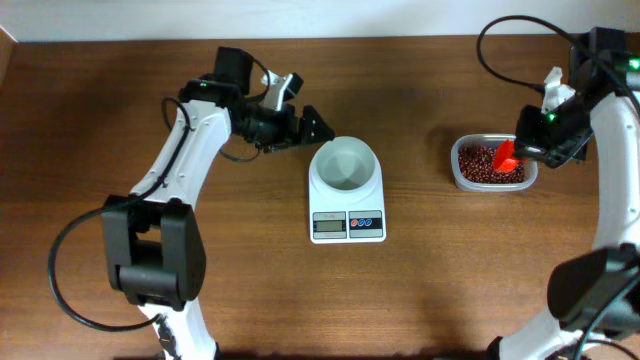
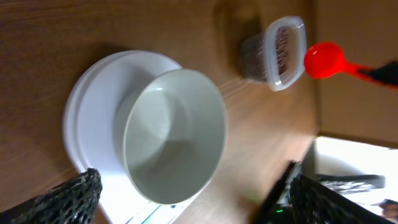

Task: Scoop item into bowl and weigh 50g on scale
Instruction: 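Carry the scoop with the right gripper into the bean tub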

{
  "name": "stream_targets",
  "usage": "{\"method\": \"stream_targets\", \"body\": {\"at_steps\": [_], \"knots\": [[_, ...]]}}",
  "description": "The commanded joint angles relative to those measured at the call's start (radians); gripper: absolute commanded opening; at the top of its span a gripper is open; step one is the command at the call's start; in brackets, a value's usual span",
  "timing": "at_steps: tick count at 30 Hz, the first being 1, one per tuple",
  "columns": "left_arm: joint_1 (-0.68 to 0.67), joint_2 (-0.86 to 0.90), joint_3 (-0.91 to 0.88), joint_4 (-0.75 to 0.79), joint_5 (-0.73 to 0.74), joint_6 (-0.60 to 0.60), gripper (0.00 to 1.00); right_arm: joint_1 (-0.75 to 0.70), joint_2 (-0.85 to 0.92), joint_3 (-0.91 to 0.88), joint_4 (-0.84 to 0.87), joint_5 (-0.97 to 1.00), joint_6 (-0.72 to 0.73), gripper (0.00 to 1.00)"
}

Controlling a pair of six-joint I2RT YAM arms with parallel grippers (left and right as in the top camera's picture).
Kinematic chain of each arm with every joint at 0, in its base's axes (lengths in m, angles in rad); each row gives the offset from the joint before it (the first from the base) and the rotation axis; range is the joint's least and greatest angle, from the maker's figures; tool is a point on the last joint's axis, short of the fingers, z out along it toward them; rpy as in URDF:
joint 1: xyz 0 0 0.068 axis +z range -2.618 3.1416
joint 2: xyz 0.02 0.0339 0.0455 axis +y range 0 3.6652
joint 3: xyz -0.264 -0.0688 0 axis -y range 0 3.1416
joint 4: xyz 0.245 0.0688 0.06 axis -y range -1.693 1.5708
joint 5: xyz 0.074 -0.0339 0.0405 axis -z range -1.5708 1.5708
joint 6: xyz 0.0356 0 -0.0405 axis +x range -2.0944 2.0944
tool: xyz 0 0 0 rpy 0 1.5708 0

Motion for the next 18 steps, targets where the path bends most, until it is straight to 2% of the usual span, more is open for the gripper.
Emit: {"method": "stream_targets", "body": {"at_steps": [1,5,6,8,9,18], "knots": [[-0.039,-0.011,0.021,-0.009,-0.167,0.091,1.00,-0.001,0.071,0.011,-0.002,0.091,-0.044,0.04],[-0.055,-0.011,0.021,-0.009,-0.302,0.091,0.99,-0.001,0.132,0.010,0.011,0.117,-0.064,0.04],[-0.054,-0.011,0.021,-0.009,-0.320,0.090,0.95,-0.001,0.149,0.010,0.015,0.117,-0.076,0.04],[-0.055,-0.011,0.021,-0.010,-0.319,0.090,0.95,-0.001,0.177,0.010,0.034,0.117,-0.078,0.04],[-0.056,-0.011,0.021,-0.011,-0.319,0.090,0.99,-0.001,0.191,0.010,0.052,0.117,-0.078,0.04],[-0.057,-0.011,0.021,-0.020,-0.319,0.090,0.99,-0.001,0.227,0.002,0.165,0.117,-0.085,0.04]]}}
